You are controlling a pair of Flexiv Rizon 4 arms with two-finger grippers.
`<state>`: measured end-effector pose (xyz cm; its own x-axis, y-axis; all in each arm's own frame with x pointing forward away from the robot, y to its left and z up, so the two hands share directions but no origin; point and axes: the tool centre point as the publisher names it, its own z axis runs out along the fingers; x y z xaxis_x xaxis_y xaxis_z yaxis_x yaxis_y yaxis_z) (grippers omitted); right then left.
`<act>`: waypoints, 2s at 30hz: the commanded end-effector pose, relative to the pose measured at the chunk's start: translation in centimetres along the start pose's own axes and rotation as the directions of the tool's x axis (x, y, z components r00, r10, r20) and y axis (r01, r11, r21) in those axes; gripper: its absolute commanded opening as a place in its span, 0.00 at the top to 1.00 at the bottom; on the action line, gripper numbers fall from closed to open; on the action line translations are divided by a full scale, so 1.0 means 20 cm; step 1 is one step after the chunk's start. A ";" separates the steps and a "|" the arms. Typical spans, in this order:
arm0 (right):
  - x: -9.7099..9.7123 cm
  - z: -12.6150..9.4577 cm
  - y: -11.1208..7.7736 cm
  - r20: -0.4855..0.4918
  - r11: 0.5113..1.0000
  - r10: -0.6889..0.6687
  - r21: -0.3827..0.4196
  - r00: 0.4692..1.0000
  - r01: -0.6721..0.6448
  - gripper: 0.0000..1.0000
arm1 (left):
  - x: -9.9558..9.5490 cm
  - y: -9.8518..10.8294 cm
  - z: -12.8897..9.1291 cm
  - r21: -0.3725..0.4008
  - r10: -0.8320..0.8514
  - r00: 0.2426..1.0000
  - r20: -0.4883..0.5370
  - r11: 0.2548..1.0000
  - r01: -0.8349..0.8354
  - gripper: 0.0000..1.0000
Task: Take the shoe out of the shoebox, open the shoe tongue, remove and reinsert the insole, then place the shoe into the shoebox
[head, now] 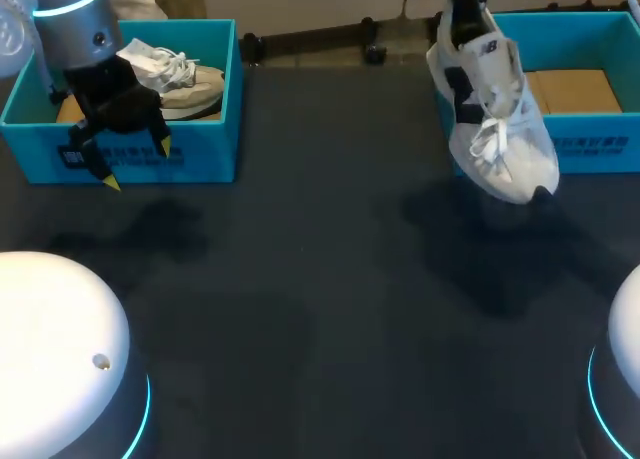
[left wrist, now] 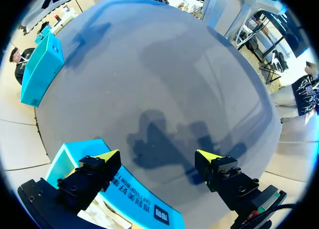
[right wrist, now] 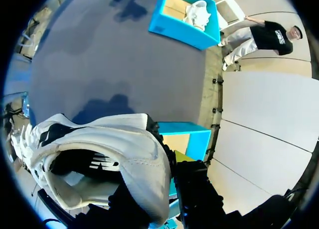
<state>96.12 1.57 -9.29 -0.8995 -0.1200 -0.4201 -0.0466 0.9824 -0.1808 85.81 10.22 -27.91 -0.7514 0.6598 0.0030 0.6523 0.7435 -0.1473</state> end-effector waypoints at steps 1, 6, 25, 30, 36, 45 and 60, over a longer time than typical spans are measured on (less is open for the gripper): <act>0.03 0.00 -0.03 0.019 1.000 -0.002 -0.020 1.000 0.002 1.00 | 0.00 0.00 0.00 -0.003 0.001 1.000 -0.002 1.000 -0.001 0.00; 0.03 0.00 -0.03 0.019 1.000 -0.002 -0.020 1.000 0.002 1.00 | 0.00 0.00 0.00 -0.003 0.001 1.000 -0.002 1.000 -0.001 0.00; -0.56 0.41 -0.63 -0.002 0.991 -0.127 -0.038 0.992 0.127 1.00 | 0.00 0.00 0.00 -0.003 0.001 1.000 -0.002 1.000 -0.001 0.00; -0.68 0.58 -0.82 -0.002 0.989 -0.143 -0.037 0.990 0.143 1.00 | 0.00 0.00 0.00 -0.003 0.001 1.000 -0.002 1.000 -0.001 0.00; -0.74 0.78 -0.99 0.002 0.986 -0.150 -0.067 0.989 0.150 1.00 | 0.00 0.00 0.00 -0.003 0.001 1.000 -0.002 1.000 -0.001 0.00; -0.77 1.05 -1.12 -0.037 0.986 -0.154 -0.070 0.987 0.152 1.00 | 0.00 0.00 0.00 -0.003 0.001 1.000 -0.002 1.000 -0.001 0.00; -0.74 1.07 -1.39 -0.065 0.958 0.269 0.116 0.961 -0.260 1.00 | 0.00 0.00 0.00 -0.003 0.001 1.000 -0.002 1.000 -0.001 0.00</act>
<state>120.59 -26.63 -17.93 -0.9252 -0.0309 -0.3781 0.0399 0.9832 -0.1779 85.81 10.23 -27.91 -0.7515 0.6598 0.0030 0.6522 0.7436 -0.1473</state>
